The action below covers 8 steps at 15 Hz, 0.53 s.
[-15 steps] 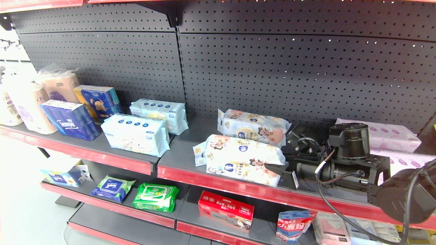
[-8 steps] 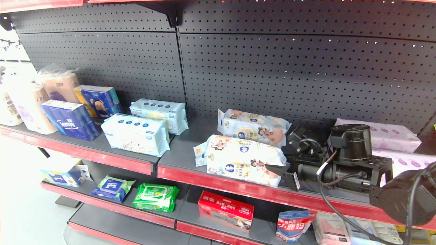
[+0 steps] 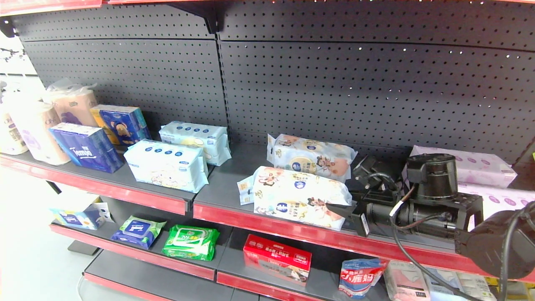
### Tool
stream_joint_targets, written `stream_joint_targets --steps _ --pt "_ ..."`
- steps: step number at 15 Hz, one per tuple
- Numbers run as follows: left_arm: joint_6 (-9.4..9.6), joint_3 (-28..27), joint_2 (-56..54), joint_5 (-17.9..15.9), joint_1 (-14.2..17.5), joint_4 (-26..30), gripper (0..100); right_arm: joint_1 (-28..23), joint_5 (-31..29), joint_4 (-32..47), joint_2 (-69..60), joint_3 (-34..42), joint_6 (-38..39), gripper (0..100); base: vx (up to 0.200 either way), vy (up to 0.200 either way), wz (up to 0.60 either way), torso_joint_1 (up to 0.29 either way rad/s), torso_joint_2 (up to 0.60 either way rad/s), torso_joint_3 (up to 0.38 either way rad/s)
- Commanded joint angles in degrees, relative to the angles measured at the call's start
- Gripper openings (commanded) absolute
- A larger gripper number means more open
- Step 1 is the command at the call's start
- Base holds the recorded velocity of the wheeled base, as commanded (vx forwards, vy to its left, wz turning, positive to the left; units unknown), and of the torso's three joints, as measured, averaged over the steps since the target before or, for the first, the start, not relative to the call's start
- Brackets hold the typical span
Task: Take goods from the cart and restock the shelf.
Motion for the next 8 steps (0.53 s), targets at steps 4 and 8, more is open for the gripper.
stream_joint_targets --steps 4,8 --pt "0.0 0.0 0.0 -0.02 0.02 0.02 100 0.1 0.01 0.12 0.08 0.18 -0.89 0 0.0 0.0 0.0 0.0 0.0 0.0" --pt "0.0 0.0 0.0 -0.02 0.02 -0.06 100 0.19 0.01 0.12 -0.01 0.1 -0.81 0 0.0 0.0 0.0 0.0 0.0 0.0"
